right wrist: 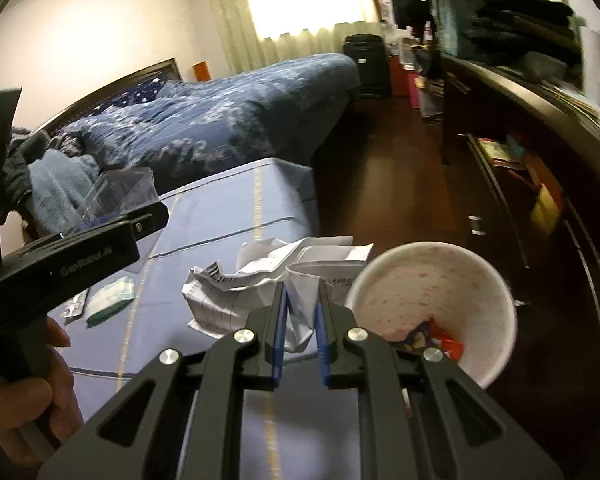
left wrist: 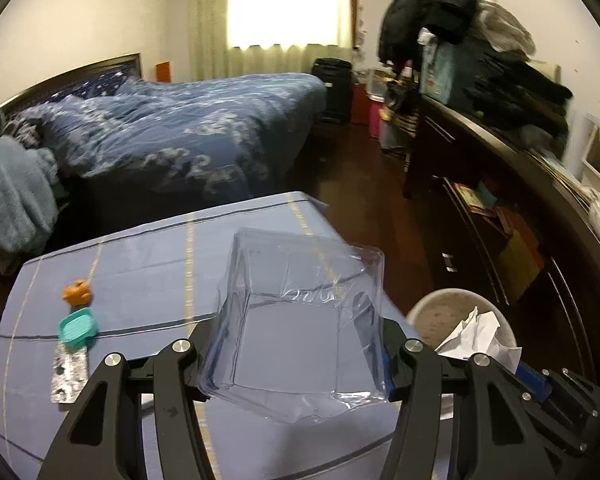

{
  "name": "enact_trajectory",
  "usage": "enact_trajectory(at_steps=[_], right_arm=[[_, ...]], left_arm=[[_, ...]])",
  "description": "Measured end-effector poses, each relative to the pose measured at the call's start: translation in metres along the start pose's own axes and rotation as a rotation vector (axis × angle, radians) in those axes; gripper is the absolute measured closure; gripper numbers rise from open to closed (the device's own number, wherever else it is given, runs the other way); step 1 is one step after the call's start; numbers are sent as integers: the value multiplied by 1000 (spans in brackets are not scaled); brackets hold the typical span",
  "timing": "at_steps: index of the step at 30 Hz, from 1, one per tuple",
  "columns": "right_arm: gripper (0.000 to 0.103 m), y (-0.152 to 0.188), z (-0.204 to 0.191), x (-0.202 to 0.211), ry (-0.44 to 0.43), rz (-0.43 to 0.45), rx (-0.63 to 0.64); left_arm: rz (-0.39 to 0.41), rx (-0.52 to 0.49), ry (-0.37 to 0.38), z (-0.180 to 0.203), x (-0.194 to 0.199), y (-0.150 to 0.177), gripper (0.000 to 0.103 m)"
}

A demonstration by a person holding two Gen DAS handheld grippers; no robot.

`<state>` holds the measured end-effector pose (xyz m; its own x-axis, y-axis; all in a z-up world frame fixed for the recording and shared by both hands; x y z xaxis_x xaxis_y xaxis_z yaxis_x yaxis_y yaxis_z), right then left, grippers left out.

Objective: Collect trash
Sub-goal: 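Carry box and paper over the wastebasket and open both grippers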

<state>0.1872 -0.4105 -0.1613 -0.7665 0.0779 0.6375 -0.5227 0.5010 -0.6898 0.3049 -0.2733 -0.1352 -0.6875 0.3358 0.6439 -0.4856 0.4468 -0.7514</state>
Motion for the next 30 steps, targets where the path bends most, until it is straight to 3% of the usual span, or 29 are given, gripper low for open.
enact_trajectory(at_steps=[19, 30], right_arm=[[88, -5, 127, 5, 137, 25, -204], [88, 0, 174, -19, 224, 4, -261]], left_arm=[[-31, -191, 135, 114, -31, -15, 45], [-111, -238, 214, 160, -72, -12, 43]])
Point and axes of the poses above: each gripper's, at about its wrist camera, not at the fingertips, and x roughly against the way its jaws point, z to its right, y to its underside, the point moved 4 cm from there along -x, roughly the way its jaws point, and after that the axes turned 12 degrees about -x, right-handed, at the moved point
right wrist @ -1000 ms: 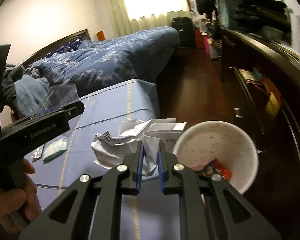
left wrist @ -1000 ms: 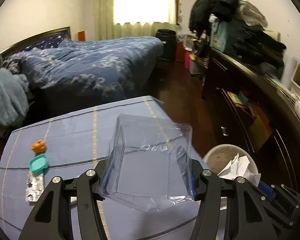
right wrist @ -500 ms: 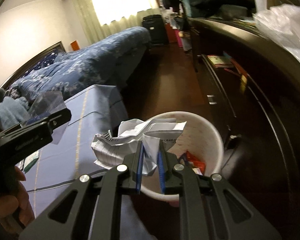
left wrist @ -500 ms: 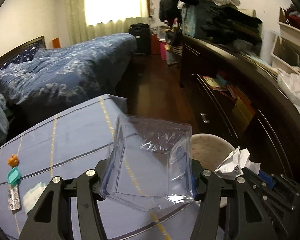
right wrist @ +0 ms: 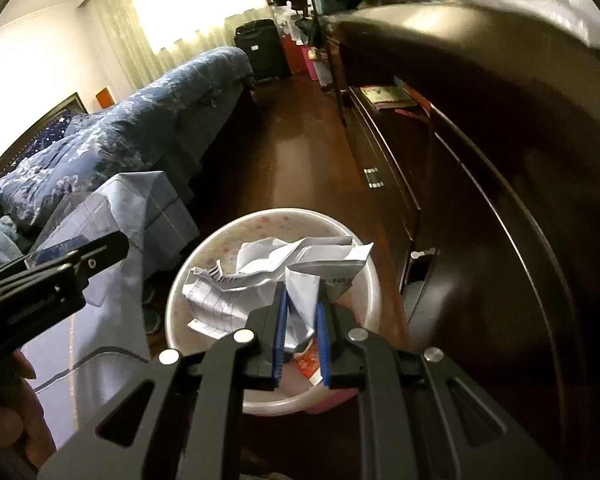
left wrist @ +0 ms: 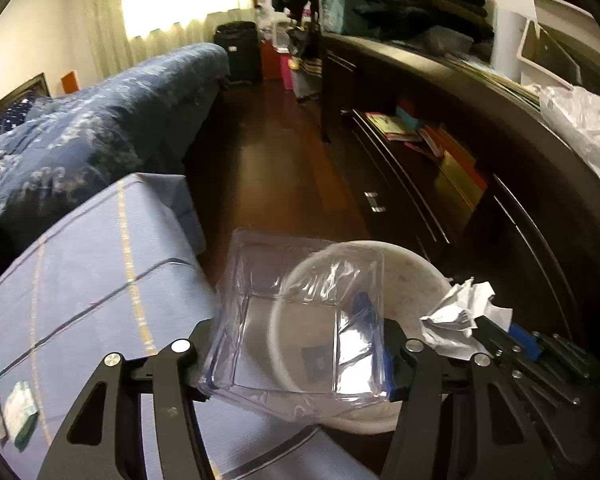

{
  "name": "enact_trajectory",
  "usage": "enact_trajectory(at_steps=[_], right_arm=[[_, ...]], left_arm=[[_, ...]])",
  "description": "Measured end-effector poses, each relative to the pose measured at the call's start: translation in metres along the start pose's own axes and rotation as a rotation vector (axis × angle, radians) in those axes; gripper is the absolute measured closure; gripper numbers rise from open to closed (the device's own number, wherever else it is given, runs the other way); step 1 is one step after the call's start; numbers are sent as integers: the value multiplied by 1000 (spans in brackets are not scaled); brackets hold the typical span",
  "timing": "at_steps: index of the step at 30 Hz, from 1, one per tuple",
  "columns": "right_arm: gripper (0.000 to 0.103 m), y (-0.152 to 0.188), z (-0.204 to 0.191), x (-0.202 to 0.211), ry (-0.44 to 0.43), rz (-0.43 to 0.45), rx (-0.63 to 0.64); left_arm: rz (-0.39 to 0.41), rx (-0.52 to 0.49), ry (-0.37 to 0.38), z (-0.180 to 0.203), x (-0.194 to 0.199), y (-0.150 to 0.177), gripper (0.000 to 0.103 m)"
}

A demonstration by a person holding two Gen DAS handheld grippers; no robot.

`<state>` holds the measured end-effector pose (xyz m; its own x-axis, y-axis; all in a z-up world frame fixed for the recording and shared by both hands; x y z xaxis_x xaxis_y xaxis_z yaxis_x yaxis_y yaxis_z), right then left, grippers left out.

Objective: Collect trash
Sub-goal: 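Carry box and paper over the wastebasket and open both grippers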

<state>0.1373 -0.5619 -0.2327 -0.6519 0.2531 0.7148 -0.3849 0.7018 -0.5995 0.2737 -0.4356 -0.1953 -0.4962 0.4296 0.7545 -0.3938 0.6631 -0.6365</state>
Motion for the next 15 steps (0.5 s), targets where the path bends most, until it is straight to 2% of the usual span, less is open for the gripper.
enact_trajectory(at_steps=[5, 7, 8, 10, 11, 15], right_arm=[[86, 0, 4, -12, 10, -4, 13], [86, -1, 6, -15, 4, -3, 19], [81, -1, 4, -16, 5, -4, 25], [69, 0, 5, -16, 3, 5, 23], [64, 0, 5, -16, 0, 8, 22], [61, -1, 7, -15, -5, 7, 18]], left_arm=[[-15, -9, 8, 8, -13, -3, 42], [-11, -6, 15, 10, -15, -4, 38], [-8, -6, 17, 10, -15, -4, 37], [5, -4, 18, 10, -12, -7, 24], [15, -3, 17, 10, -10, -8, 22], [59, -3, 5, 9, 0, -15, 10]])
Point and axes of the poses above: each gripper's, at about its wrist camera, not at the fingertips, and x roughly against the way its jaws point, z to its right, y to its underside, the point moved 4 cm from there along -x, roughly the way its jaws point, and after that the axes turned 12 degrees about -x, right-handed, at the moved point
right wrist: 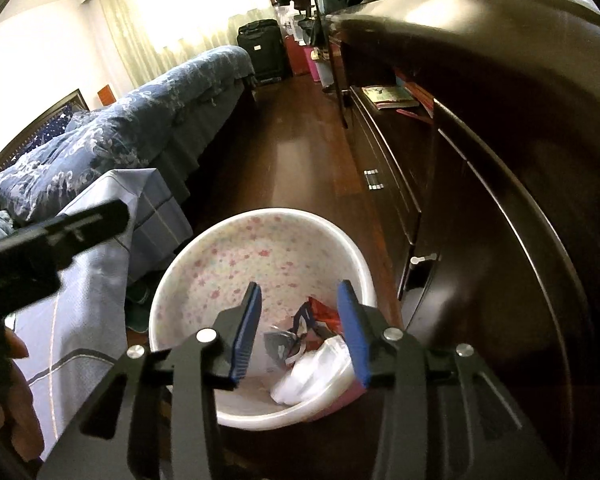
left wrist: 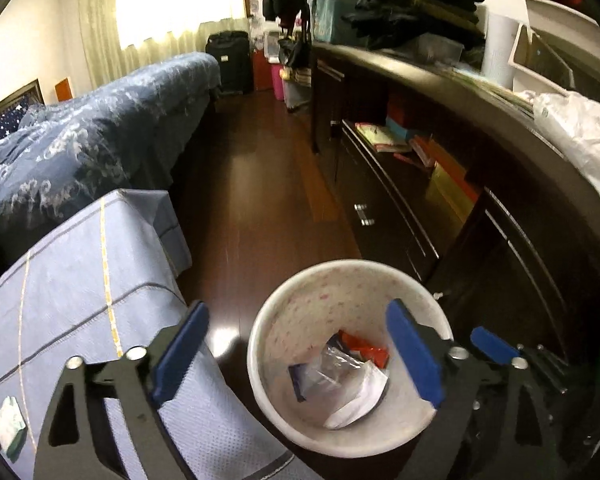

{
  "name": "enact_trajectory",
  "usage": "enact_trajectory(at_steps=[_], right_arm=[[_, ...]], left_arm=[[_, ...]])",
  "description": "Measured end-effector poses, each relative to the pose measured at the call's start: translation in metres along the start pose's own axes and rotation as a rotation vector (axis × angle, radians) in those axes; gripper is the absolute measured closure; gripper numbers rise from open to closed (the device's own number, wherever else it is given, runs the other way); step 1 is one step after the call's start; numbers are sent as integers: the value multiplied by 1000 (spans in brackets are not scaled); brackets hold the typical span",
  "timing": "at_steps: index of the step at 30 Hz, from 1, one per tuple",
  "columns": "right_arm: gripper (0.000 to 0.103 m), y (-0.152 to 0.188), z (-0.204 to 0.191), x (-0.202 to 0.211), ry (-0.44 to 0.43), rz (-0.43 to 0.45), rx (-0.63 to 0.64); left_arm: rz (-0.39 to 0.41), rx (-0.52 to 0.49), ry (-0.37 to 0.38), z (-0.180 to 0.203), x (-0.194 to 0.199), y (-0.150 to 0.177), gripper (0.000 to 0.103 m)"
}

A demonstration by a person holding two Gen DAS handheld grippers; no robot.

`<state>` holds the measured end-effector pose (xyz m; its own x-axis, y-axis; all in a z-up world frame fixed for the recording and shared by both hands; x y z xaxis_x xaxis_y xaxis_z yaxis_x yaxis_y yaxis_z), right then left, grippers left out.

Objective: Collect trash
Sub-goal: 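Carry box and paper over the wastebasket and open both grippers, then grasp the teal soap dish with the left gripper while the right grasps the wet-wipe packet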

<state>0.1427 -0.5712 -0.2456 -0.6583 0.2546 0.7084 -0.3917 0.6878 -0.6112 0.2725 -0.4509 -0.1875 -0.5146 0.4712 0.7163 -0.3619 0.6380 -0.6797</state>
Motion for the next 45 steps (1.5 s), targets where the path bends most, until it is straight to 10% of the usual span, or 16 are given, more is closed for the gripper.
enact_trajectory(at_steps=[13, 33, 45], right_arm=[[54, 3, -26, 27, -25, 27, 59], [42, 79, -193, 69, -213, -19, 391], [41, 139, -291, 61, -302, -108, 537]], left_arm=[[26, 20, -122, -27, 29, 13, 5], [-44, 345, -365, -218, 109, 131, 4], [-186, 482, -445, -327, 85, 196, 4]])
Point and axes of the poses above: each gripper's, at about its wrist camera, not at the fingertips, and x roughly against the way its jaws point, z to its right, y to its underside, the point moved 4 cm from there along -x, roughly the way its jaws point, and after that the axes turned 12 degrees about -x, right-handed, at the moved point
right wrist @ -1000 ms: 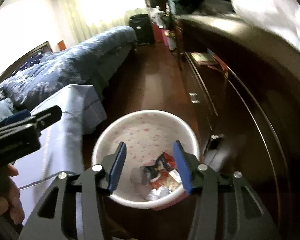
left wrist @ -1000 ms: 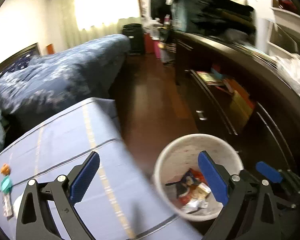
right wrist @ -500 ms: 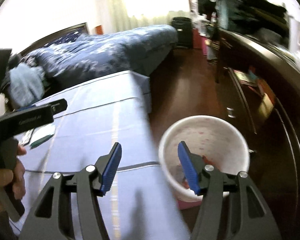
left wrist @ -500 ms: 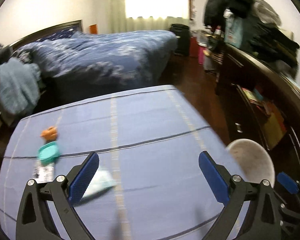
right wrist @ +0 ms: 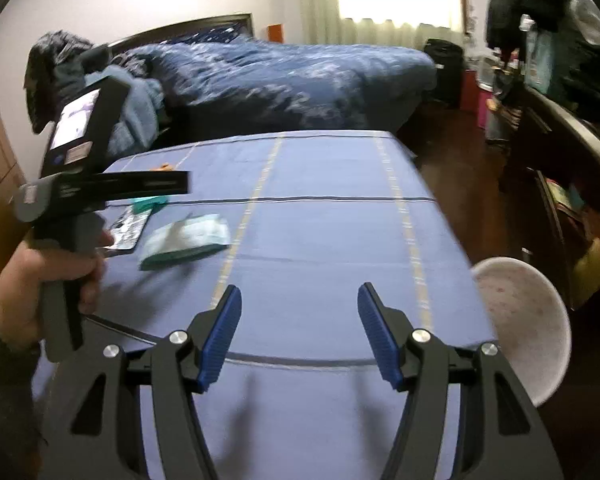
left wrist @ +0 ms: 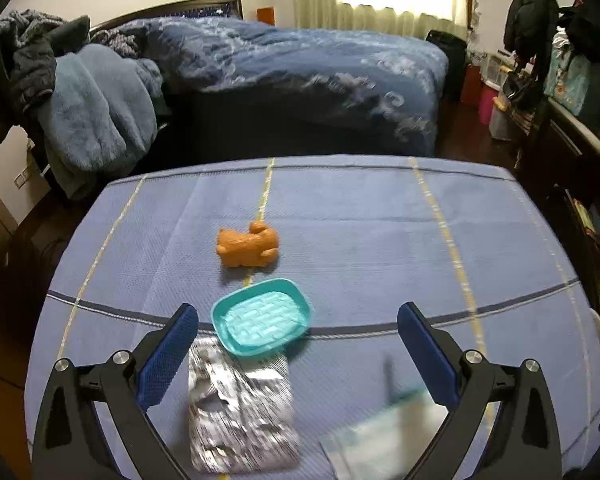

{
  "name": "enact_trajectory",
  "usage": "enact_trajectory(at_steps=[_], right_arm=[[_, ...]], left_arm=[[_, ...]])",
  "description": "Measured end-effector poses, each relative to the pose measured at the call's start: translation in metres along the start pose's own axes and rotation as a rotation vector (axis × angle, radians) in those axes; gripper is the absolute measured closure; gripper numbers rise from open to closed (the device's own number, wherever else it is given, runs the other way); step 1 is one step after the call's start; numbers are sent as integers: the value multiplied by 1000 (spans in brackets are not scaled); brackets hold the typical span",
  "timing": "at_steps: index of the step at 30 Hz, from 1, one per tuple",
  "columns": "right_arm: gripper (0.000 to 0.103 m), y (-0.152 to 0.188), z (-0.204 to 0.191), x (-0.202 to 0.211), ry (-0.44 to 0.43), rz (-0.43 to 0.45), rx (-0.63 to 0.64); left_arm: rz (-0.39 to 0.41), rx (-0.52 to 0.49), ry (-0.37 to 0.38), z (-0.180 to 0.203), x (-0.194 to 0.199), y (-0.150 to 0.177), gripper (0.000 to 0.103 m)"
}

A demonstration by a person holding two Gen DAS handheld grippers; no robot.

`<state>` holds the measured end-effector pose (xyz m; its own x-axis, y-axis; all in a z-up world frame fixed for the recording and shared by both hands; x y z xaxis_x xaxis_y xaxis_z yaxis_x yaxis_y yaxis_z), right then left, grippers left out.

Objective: Collect trash
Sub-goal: 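Grasp the teal soap dish with the left gripper while the right grasps the wet-wipe packet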

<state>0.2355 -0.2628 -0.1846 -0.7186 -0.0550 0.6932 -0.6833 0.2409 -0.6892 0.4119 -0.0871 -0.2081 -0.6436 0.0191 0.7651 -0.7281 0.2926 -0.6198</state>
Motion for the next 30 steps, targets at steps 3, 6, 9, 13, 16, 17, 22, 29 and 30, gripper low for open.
enact_trajectory(at_steps=[3, 6, 9, 13, 16, 17, 22, 29, 30], right_arm=[[41, -2, -19, -11, -19, -23, 16], [41, -5, -33, -19, -33, -35, 26], [41, -8, -45, -26, -35, -42, 38], [41, -12, -52, -33, -36, -49, 38], [41, -13, -61, -41, -38, -62, 44], [41, -14, -65, -45, -41, -65, 50], [27, -16, -83, -62, -57, -102, 43], [27, -5, -107, -70, -69, -173, 34], [27, -3, -109, -72, -71, -184, 33]], left_arm=[[-5, -1, 20, -3, -7, 2, 9], [-24, 2, 53, -5, -14, 5, 26], [-23, -13, 64, -7, -20, 4, 34], [-3, -21, 84, -7, -19, 2, 48], [12, 13, 98, -15, -13, 3, 48], [22, 20, 96, -18, -8, 3, 48], [85, 34, 73, -39, 22, 2, 48], [128, 56, 69, -61, 42, 8, 47], [129, 59, 71, -62, 43, 8, 47]])
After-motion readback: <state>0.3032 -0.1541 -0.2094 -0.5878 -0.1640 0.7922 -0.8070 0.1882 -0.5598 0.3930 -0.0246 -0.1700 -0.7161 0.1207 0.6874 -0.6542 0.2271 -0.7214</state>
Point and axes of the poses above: each gripper's, at about its wrist camera, not at the fingertips, and x roughly against the way its jaws point, z to its right, y to its underside, the point moved 4 cm from there along -x, roughly the way its jaws point, and after that the axes turned 12 degrees about -x, right-handed, at the moved point
